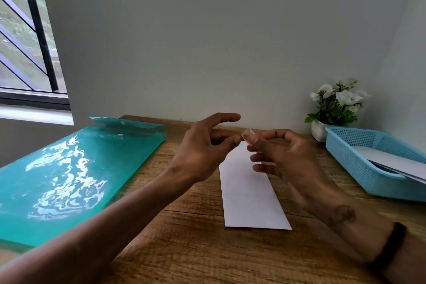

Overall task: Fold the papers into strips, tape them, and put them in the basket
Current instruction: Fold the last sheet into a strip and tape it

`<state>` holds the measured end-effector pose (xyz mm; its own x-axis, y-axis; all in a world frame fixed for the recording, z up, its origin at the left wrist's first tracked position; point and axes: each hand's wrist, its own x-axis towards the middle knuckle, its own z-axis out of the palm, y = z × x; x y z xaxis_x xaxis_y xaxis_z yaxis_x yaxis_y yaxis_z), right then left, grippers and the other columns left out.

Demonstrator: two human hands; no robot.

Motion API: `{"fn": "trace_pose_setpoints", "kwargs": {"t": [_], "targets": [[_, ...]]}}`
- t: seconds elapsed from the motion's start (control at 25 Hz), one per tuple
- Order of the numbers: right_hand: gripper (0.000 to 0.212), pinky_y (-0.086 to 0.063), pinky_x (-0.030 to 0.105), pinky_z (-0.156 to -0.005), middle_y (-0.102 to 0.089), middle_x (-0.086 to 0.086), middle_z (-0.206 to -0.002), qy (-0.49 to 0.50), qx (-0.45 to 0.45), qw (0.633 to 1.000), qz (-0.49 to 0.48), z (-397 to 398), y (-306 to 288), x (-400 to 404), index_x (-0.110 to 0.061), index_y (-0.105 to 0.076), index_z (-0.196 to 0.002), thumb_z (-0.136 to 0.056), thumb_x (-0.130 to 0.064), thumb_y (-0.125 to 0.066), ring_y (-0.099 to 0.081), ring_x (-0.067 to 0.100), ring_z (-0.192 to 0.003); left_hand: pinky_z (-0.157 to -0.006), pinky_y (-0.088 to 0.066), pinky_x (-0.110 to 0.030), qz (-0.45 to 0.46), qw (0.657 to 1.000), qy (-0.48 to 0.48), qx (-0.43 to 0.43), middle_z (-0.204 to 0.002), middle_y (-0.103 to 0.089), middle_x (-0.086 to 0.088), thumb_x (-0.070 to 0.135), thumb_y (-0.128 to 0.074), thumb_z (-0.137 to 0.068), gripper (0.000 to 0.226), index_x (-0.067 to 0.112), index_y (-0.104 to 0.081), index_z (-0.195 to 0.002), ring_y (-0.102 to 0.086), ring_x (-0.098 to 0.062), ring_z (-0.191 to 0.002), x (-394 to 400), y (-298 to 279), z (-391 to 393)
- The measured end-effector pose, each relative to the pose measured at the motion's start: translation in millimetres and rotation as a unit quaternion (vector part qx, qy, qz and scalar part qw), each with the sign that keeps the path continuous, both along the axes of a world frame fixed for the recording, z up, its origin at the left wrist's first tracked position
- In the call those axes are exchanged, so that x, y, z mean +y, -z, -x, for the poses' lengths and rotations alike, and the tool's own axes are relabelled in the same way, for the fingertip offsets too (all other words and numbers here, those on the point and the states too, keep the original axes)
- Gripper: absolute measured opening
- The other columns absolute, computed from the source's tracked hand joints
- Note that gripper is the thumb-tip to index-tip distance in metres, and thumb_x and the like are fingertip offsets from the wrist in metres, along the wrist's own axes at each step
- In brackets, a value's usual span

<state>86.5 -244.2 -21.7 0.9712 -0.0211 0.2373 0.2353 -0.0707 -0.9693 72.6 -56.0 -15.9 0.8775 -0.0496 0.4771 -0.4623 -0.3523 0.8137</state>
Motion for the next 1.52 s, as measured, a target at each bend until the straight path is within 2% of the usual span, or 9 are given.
{"fn": "trace_pose_setpoints", "kwargs": {"t": [0.12,0.28,0.4,0.56,0.92,1.08,1.24,1.36,1.52], "targets": [[0.046,-0.064,0.035,-0.069,-0.08,0.011,-0.097,0.013,0.034,0.997,-0.073,-1.1,-0.4,-5.4,-0.013,-0.066,-0.116,-0.077,-0.022,-0.089,-0.078,0.025,-0.083,-0.088,-0.062,-0.027,-0.017,1.0,0.01,0.005,-0.114,-0.079,0.011,0.021,-0.072,-0.097,0.051,0.036,-0.055,-0.143,-0.073,0.002,-0.103,-0.8,1.1,-0.1],[0.037,-0.064,0.031,-0.061,-0.081,0.008,-0.087,0.044,0.032,0.997,-0.051,-3.5,-0.8,-9.4,-0.012,-0.067,-0.112,-0.08,-0.009,-0.086,-0.074,0.021,-0.076,-0.09,-0.063,-0.035,0.029,0.997,0.003,0.072,-0.122,-0.077,0.001,0.025,-0.074,-0.095,0.052,0.032,-0.056,-0.143,-0.075,-0.008,-0.104,0.6,0.4,-2.1],[0.027,-0.065,0.036,-0.065,-0.081,0.011,-0.097,0.027,0.053,0.997,-0.045,-6.3,0.6,-6.6,-0.013,-0.067,-0.112,-0.089,-0.016,-0.08,-0.077,0.025,-0.083,-0.089,-0.063,-0.035,0.103,0.986,0.024,0.127,-0.119,-0.077,0.0,0.024,-0.075,-0.093,0.051,0.028,-0.057,-0.141,-0.077,-0.009,-0.099,1.5,-0.9,-1.1],[0.035,-0.065,0.037,-0.069,-0.081,0.007,-0.098,0.0,0.053,0.997,-0.061,-5.7,0.0,-3.7,-0.017,-0.069,-0.113,-0.086,-0.036,-0.08,-0.078,0.027,-0.089,-0.093,-0.061,-0.036,0.079,0.99,0.022,0.115,-0.124,-0.076,0.002,0.02,-0.065,-0.102,0.049,0.033,-0.051,-0.146,-0.074,-0.01,-0.108,-0.4,0.4,-0.1],[0.043,-0.063,0.031,-0.066,-0.081,0.01,-0.097,0.038,0.021,0.995,-0.087,-8.7,3.3,-9.7,-0.013,-0.069,-0.11,-0.073,-0.017,-0.092,-0.079,0.027,-0.087,-0.098,-0.06,-0.038,0.015,0.992,0.059,0.11,-0.136,-0.07,0.0,0.022,-0.06,-0.105,0.058,0.042,-0.037,-0.154,-0.069,-0.011,-0.118,-8.2,1.4,5.3],[0.044,-0.063,0.031,-0.063,-0.082,0.006,-0.089,0.034,0.031,0.998,-0.046,-11.5,3.6,-11.6,-0.016,-0.068,-0.112,-0.075,-0.018,-0.091,-0.079,0.023,-0.083,-0.104,-0.055,-0.044,0.052,0.989,-0.007,0.14,-0.144,-0.064,-0.004,0.028,-0.066,-0.101,0.061,0.042,-0.038,-0.154,-0.062,-0.016,-0.124,-7.3,-2.0,5.6],[0.055,-0.066,0.039,-0.079,-0.076,0.012,-0.114,-0.012,0.09,0.994,-0.063,-15.5,10.6,-9.2,-0.022,-0.06,-0.127,-0.08,-0.015,-0.088,-0.078,0.026,-0.096,-0.112,-0.046,-0.047,0.145,0.967,-0.037,0.206,-0.156,-0.048,-0.01,0.027,-0.069,-0.099,0.07,0.04,-0.032,-0.157,-0.05,-0.028,-0.136,-8.2,-2.7,6.8],[0.075,-0.063,0.043,-0.091,-0.066,0.008,-0.136,-0.033,0.081,0.994,-0.069,-16.1,17.6,-6.8,-0.026,-0.05,-0.144,-0.081,-0.006,-0.085,-0.072,0.025,-0.112,-0.113,-0.047,-0.049,0.239,0.938,-0.023,0.249,-0.156,-0.045,-0.015,0.022,-0.073,-0.096,0.076,0.036,-0.03,-0.158,-0.051,-0.03,-0.13,-10.0,-7.4,10.3],[0.091,-0.055,0.042,-0.105,-0.048,-0.006,-0.158,-0.032,0.039,0.998,-0.03,-13.8,24.2,-6.7,-0.035,-0.036,-0.156,-0.084,-0.004,-0.081,-0.055,0.02,-0.134,-0.092,-0.059,-0.04,0.32,0.906,-0.012,0.276,-0.121,-0.066,-0.015,0.014,-0.08,-0.089,0.083,0.023,-0.034,-0.157,-0.069,-0.028,-0.11,-2.5,-10.0,9.8]]}}
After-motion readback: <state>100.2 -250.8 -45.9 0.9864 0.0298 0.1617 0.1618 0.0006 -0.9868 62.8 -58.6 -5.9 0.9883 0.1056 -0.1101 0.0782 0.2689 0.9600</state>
